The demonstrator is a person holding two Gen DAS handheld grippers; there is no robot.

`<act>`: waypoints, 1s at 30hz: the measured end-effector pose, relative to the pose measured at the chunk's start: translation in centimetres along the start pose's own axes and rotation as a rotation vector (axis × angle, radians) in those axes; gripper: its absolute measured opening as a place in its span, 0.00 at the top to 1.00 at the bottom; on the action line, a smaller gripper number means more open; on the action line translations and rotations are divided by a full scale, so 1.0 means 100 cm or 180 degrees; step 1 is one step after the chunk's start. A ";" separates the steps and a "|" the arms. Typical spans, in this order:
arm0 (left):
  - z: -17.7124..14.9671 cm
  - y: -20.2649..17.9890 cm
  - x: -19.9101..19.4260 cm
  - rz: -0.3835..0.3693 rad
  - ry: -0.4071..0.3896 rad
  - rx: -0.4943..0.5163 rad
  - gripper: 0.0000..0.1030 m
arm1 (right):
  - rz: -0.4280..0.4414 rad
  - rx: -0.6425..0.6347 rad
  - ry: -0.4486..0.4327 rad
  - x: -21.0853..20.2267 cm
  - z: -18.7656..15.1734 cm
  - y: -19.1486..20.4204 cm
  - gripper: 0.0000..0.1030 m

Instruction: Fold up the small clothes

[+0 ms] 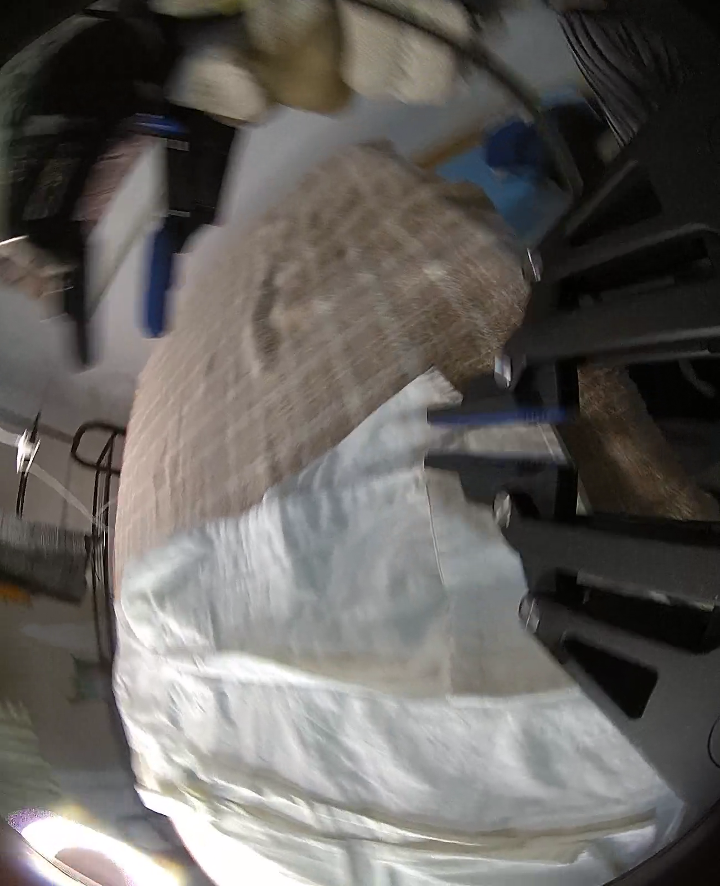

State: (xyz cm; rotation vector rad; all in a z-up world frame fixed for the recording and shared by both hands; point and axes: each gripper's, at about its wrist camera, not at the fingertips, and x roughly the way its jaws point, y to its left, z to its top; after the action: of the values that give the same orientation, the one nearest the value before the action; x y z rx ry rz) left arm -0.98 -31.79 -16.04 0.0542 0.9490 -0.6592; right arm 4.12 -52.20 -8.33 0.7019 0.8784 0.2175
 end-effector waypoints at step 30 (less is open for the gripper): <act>0.002 0.035 -0.019 -0.0191 -0.0307 -0.0647 0.99 | -0.0290 0.0000 0.0383 0.065 0.013 -0.026 0.44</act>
State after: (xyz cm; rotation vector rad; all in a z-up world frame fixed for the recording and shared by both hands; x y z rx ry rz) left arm 0.29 -28.06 -15.34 -0.1853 0.9229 -0.6122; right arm 8.98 -51.89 -13.59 0.6521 1.0231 0.1799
